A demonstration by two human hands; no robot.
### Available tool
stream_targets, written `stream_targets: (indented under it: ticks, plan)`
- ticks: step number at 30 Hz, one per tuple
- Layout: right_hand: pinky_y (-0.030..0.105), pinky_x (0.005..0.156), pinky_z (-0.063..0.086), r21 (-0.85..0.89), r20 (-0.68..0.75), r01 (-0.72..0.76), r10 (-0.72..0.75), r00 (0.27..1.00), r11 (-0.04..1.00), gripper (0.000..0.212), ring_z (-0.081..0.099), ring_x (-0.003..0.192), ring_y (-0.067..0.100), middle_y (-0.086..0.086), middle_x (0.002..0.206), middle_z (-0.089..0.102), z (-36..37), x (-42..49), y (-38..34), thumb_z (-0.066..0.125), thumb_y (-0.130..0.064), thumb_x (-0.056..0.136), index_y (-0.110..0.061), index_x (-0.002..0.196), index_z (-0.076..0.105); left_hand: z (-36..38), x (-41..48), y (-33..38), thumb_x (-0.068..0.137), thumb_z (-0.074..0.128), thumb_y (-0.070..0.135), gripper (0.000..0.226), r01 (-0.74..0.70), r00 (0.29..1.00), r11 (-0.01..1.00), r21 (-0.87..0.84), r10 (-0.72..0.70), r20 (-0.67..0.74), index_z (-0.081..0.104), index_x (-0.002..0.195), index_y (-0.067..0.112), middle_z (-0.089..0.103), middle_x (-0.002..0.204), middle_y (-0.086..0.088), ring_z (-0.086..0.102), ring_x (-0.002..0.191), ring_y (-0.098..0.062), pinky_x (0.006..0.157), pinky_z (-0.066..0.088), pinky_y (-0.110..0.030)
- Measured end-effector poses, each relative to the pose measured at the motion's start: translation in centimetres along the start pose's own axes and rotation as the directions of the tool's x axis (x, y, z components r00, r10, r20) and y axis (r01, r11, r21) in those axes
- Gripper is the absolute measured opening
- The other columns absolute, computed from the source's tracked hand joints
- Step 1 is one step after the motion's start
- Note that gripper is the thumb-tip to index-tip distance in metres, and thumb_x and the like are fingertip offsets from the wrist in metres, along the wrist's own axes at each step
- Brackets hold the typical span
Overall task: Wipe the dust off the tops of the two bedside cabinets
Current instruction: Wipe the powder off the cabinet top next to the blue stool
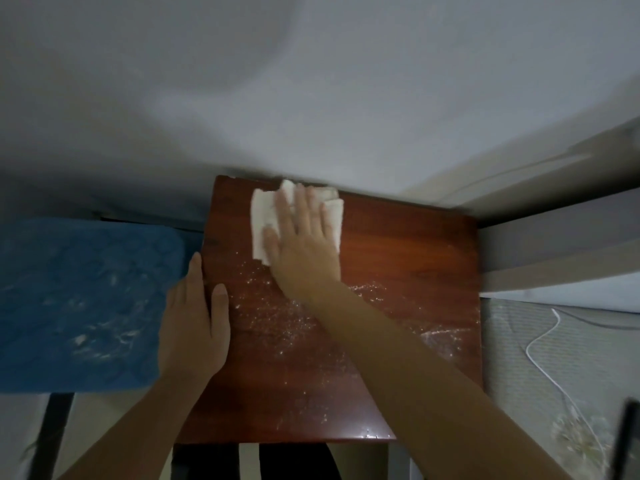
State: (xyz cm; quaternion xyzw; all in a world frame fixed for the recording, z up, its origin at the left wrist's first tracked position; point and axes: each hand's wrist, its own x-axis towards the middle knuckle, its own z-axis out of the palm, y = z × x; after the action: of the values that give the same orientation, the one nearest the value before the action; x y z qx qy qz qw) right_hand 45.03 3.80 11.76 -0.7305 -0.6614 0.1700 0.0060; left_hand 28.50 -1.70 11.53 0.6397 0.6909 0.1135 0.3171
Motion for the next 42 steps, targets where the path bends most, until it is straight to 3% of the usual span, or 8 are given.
stream_targets:
  ticks: [5, 11, 21, 24, 27, 30, 36, 42]
  plan:
    - [0.042, 0.121, -0.002, -0.099, 0.188, 0.561, -0.538, 0.822, 0.822, 0.057, -0.004, 0.148, 0.019, 0.001, 0.161, 0.005, -0.6, -1.5, 2.2, 0.023, -0.047, 0.101, -0.026, 0.151, 0.008, -0.1, 0.0, -0.5, 0.094, 0.021, 0.044, 0.064, -0.011, 1.0, 0.998, -0.06, 0.011, -0.008, 0.016, 0.151, 0.016, 0.041, 0.144, -0.013, 0.034, 0.133, -0.027, 0.108, 0.032, -0.045]
    - [0.048, 0.12, 0.002, -0.128, 0.032, -0.054, 0.058, 0.998, 0.99, 0.056, -0.004, 0.148, 0.019, 0.001, 0.161, 0.003, -1.6, -2.6, 6.3, 0.016, -0.049, 0.099, -0.031, 0.151, 0.004, -0.2, 0.2, -0.5, 0.094, 0.018, 0.045, 0.063, -0.009, 1.0, 0.992, -0.125, 0.008, -0.004, 0.016, 0.151, 0.018, 0.041, 0.145, -0.006, 0.032, 0.133, -0.019, 0.108, 0.027, -0.035]
    - [0.043, 0.12, -0.003, -0.094, 0.102, 0.355, -0.346, 0.933, 0.93, 0.053, -0.002, 0.148, 0.02, 0.0, 0.161, 0.007, 0.5, -2.7, -1.1, 0.018, -0.047, 0.1, -0.033, 0.15, 0.009, -0.3, 0.2, -1.7, 0.097, 0.021, 0.04, 0.053, -0.03, 0.989, 0.958, -0.285, -0.013, -0.148, 0.049, 0.13, 0.009, 0.056, 0.124, -0.009, 0.049, 0.117, -0.023, 0.099, 0.035, -0.031]
    - [0.041, 0.12, -0.005, -0.006, 0.017, -0.022, 0.022, 1.0, 1.0, 0.051, -0.011, 0.146, 0.011, -0.008, 0.161, -0.003, -0.2, -6.6, 5.1, 0.012, -0.046, 0.1, -0.039, 0.149, 0.002, -0.2, 0.1, -1.5, 0.099, 0.025, 0.034, 0.045, -0.05, 0.99, 0.963, -0.264, 0.013, -0.138, 0.047, 0.13, 0.009, 0.055, 0.124, -0.01, 0.049, 0.116, -0.025, 0.095, 0.034, -0.031]
    - [0.038, 0.119, -0.007, 0.099, -0.059, -0.425, 0.432, 0.9, 0.9, 0.05, -0.011, 0.146, 0.009, -0.008, 0.16, -0.006, -0.8, -11.3, 11.7, 0.01, -0.046, 0.101, -0.038, 0.15, 0.0, 0.0, 0.2, -1.5, 0.1, 0.029, 0.032, 0.043, -0.06, 0.991, 0.971, -0.231, 0.029, -0.132, 0.043, 0.132, 0.006, 0.053, 0.125, -0.013, 0.049, 0.115, -0.028, 0.093, 0.035, -0.034]
    - [0.041, 0.12, 0.0, 0.19, -0.054, -0.582, 0.6, 0.798, 0.791, 0.05, -0.005, 0.147, 0.015, -0.005, 0.161, -0.001, -0.9, -15.8, 15.5, 0.015, -0.045, 0.101, -0.038, 0.149, 0.005, 0.1, 0.5, -1.4, 0.1, 0.031, 0.031, 0.041, -0.067, 0.989, 0.978, -0.195, 0.04, -0.142, 0.042, 0.129, 0.005, 0.053, 0.122, -0.017, 0.05, 0.112, -0.032, 0.094, 0.04, -0.043]
    - [0.041, 0.12, 0.007, 0.308, -0.087, -0.607, 0.657, 0.748, 0.732, 0.049, 0.0, 0.148, 0.019, -0.001, 0.161, 0.006, 1.1, -23.3, 14.6, 0.022, -0.041, 0.101, -0.034, 0.15, 0.015, 0.1, 0.5, -1.4, 0.1, 0.029, 0.03, 0.041, -0.07, 0.986, 0.976, -0.206, 0.036, -0.166, 0.045, 0.126, 0.002, 0.054, 0.122, -0.021, 0.049, 0.113, -0.036, 0.094, 0.037, -0.044]
    - [0.044, 0.12, 0.008, 0.255, -0.114, -0.431, 0.47, 0.875, 0.865, 0.05, -0.005, 0.146, 0.009, -0.011, 0.157, 0.01, 4.3, -29.2, 8.7, 0.019, -0.041, 0.099, -0.035, 0.149, 0.013, 0.1, -2.4, -3.2, 0.097, 0.023, 0.028, 0.049, -0.045, 0.985, 0.979, -0.2, 0.011, -0.171, 0.051, 0.123, -0.003, 0.054, 0.126, -0.023, 0.047, 0.119, -0.038, 0.105, 0.033, -0.049]
